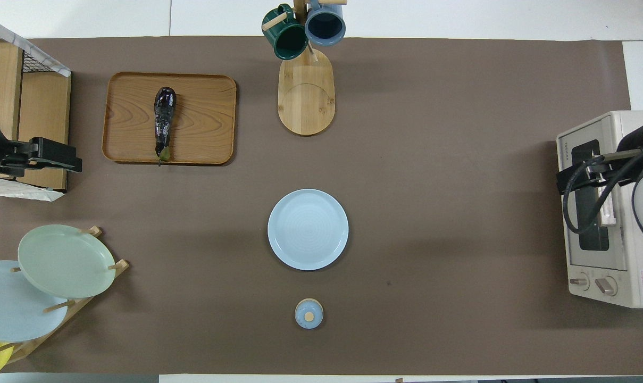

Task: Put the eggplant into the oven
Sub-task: 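Reach the left gripper to the eggplant on the tray and grasp it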

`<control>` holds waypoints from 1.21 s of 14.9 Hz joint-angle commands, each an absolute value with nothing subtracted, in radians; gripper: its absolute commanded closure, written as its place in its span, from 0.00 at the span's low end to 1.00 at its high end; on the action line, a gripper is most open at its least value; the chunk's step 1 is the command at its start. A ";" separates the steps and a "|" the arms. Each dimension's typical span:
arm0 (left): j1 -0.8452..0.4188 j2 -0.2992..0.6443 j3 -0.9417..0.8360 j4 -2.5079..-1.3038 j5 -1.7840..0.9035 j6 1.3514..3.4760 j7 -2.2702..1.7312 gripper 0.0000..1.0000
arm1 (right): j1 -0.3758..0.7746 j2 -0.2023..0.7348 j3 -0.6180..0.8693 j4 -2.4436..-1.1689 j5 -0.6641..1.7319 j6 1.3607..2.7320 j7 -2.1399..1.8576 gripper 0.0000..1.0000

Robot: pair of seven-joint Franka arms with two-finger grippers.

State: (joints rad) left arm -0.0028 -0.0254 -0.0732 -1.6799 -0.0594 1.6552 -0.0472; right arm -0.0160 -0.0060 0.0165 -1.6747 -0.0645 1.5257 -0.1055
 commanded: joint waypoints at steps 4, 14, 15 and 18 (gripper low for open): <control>-0.032 0.228 -0.075 -1.629 -0.046 1.834 -0.051 0.00 | -0.021 -0.014 0.015 -1.671 -0.046 1.511 -0.098 0.00; -0.089 0.525 -0.074 -1.631 0.032 2.212 0.018 0.00 | -0.028 -0.028 0.012 -1.726 -0.044 1.614 -0.115 0.93; -0.089 0.525 -0.074 -1.637 0.032 2.233 0.028 0.00 | -0.043 -0.032 0.012 -1.738 -0.044 1.615 -0.138 1.00; -0.084 0.540 -0.074 -1.640 0.035 2.263 0.049 0.01 | -0.090 -0.073 0.011 -1.869 -0.057 1.722 -0.156 1.00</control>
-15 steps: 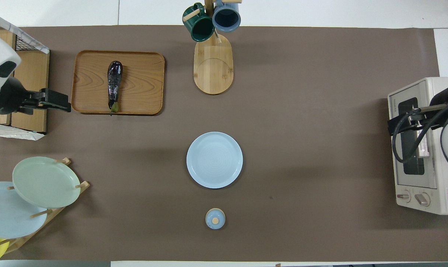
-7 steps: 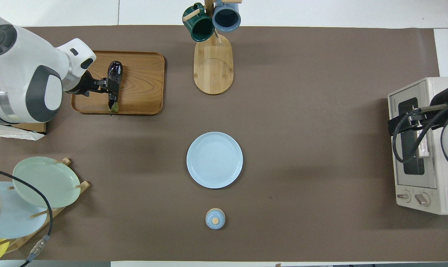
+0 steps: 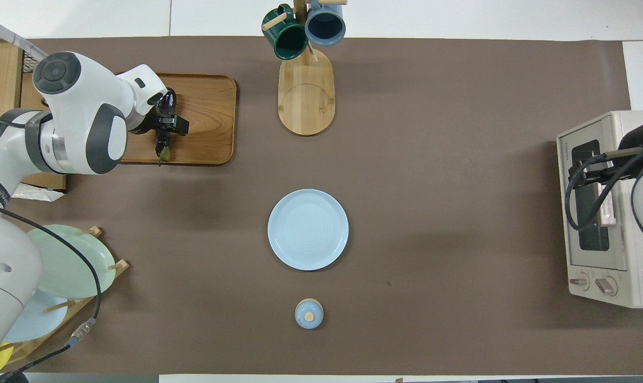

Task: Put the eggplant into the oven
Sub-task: 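Reach the left gripper to the eggplant on the tray and grasp it, then carry the eggplant toward the blue plate while the right gripper reaches the oven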

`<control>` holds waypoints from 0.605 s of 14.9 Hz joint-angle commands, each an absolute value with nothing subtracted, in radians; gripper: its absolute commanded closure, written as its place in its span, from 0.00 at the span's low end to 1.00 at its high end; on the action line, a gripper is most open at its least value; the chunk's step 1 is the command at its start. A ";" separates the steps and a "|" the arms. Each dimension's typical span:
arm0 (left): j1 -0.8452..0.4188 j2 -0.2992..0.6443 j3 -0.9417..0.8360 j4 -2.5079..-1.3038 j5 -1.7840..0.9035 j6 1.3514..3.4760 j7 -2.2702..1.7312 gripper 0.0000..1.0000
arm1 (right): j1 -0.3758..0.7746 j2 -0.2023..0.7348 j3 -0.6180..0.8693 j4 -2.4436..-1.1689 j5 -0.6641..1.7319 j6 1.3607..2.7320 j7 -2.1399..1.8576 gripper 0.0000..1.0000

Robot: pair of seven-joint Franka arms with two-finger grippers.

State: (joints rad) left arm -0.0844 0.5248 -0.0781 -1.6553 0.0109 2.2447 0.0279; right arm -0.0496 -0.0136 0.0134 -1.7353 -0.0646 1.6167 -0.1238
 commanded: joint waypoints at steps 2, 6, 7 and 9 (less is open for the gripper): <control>-0.086 0.540 -0.072 -1.640 0.037 2.263 0.093 0.02 | -0.112 -0.097 0.011 -1.948 -0.092 1.827 -0.150 1.00; -0.084 0.538 -0.074 -1.649 0.060 2.269 0.115 0.22 | -0.137 -0.064 0.011 -1.994 -0.224 1.911 -0.143 1.00; -0.083 0.538 -0.074 -1.649 0.061 2.269 0.115 0.31 | -0.137 -0.061 0.011 -2.008 -0.238 1.933 -0.140 1.00; -0.083 0.538 -0.074 -1.649 0.061 2.267 0.115 0.44 | -0.137 -0.055 0.011 -2.017 -0.287 1.936 -0.138 1.00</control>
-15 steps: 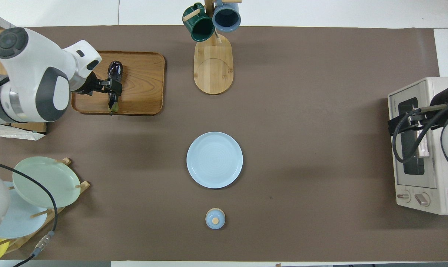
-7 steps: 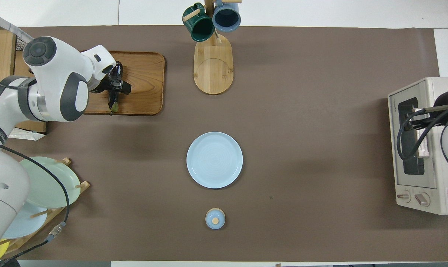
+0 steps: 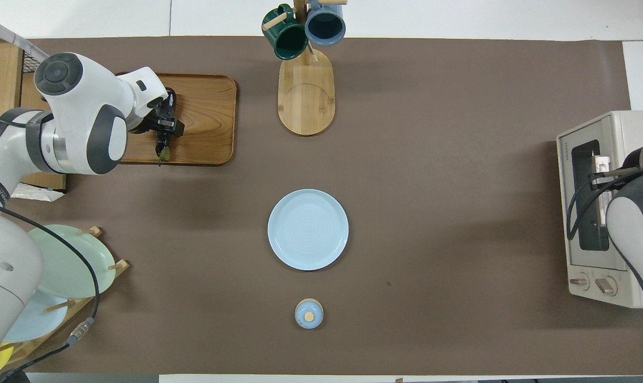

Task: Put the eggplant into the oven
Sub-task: 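Carry the eggplant toward the blue plate while the right gripper reaches the oven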

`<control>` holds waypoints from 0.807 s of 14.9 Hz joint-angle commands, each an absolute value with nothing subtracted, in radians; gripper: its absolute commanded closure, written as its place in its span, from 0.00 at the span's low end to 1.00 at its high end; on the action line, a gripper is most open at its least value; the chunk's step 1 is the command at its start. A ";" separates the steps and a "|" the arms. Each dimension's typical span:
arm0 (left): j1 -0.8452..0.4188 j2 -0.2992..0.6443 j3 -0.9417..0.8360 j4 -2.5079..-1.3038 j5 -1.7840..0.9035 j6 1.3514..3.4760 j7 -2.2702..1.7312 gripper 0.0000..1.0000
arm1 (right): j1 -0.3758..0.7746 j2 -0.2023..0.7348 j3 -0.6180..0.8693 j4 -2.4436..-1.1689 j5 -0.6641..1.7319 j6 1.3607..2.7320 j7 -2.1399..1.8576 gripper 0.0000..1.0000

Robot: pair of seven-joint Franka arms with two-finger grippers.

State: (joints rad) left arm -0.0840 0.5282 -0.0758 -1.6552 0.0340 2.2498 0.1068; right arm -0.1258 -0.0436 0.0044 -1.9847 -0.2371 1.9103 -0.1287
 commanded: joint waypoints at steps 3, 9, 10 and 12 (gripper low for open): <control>-0.083 0.538 -0.072 -1.651 0.061 2.263 0.115 0.72 | -0.137 -0.054 0.012 -2.026 -0.325 1.939 -0.153 1.00; -0.080 0.415 -0.074 -1.641 -0.018 2.070 0.078 1.00 | -0.137 -0.055 0.014 -2.094 -0.307 2.014 -0.144 1.00; -0.084 0.355 -0.074 -1.663 -0.055 2.015 0.039 1.00 | -0.135 -0.055 0.014 -2.111 -0.304 2.037 -0.144 1.00; -0.130 0.231 -0.075 -1.727 -0.063 1.886 -0.081 1.00 | -0.118 -0.046 0.015 -2.128 -0.276 2.071 -0.127 1.00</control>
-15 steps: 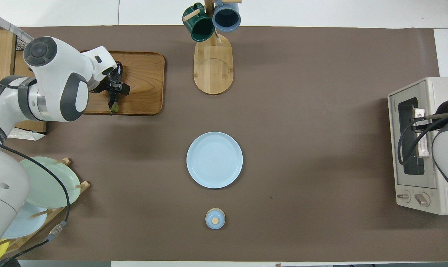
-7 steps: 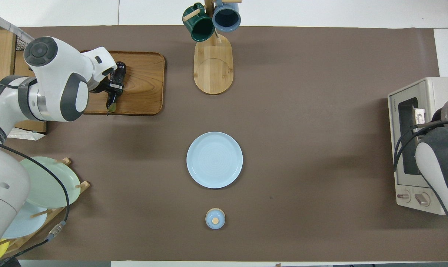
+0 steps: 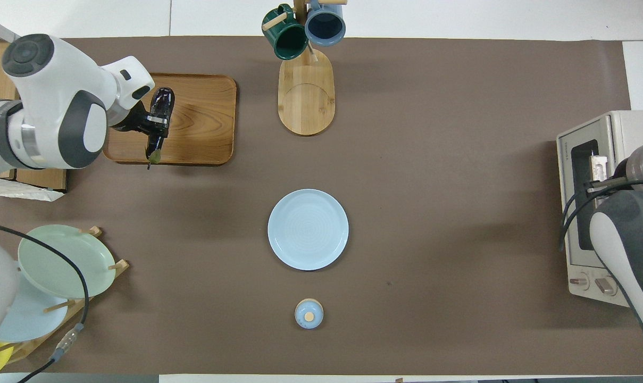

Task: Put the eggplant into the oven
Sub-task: 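Carry the eggplant toward the blue plate while the right gripper reaches the oven, then lower the eggplant onto the plate while the right gripper opens the oven door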

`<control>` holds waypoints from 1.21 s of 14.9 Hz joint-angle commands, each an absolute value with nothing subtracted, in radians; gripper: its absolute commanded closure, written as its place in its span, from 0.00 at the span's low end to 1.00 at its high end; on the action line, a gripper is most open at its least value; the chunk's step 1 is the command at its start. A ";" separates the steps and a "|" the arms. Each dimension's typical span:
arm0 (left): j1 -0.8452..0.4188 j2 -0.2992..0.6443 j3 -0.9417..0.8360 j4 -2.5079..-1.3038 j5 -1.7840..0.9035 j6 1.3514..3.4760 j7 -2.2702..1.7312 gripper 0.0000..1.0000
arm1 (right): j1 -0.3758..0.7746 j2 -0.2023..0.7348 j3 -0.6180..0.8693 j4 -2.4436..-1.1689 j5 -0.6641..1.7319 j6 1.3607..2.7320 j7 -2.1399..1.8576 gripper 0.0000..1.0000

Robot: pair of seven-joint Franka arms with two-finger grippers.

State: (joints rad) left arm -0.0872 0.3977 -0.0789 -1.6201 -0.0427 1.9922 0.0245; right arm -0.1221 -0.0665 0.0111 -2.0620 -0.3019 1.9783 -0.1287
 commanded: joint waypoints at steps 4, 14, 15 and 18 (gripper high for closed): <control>-0.290 0.049 -0.075 -1.884 -0.129 1.859 -0.328 1.00 | -0.080 0.003 0.018 -2.141 -0.212 2.150 -0.103 1.00; -0.665 0.127 -0.077 -2.134 -0.155 2.354 -0.675 1.00 | -0.035 0.097 0.028 -2.203 -0.170 2.336 -0.029 1.00; -0.687 0.156 -0.075 -2.131 -0.155 2.379 -0.684 1.00 | -0.008 0.095 0.028 -2.213 -0.161 2.338 -0.017 1.00; -0.706 0.212 -0.075 -2.129 -0.155 2.439 -0.701 1.00 | 0.005 0.106 0.028 -2.235 -0.143 2.341 0.028 1.00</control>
State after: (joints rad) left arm -0.6857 0.1919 -0.0958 -2.1293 -0.1393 2.4068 -0.6942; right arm 0.0071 0.1027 0.0421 -2.2071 -0.1421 2.3192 0.0069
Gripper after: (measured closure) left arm 0.665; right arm 0.991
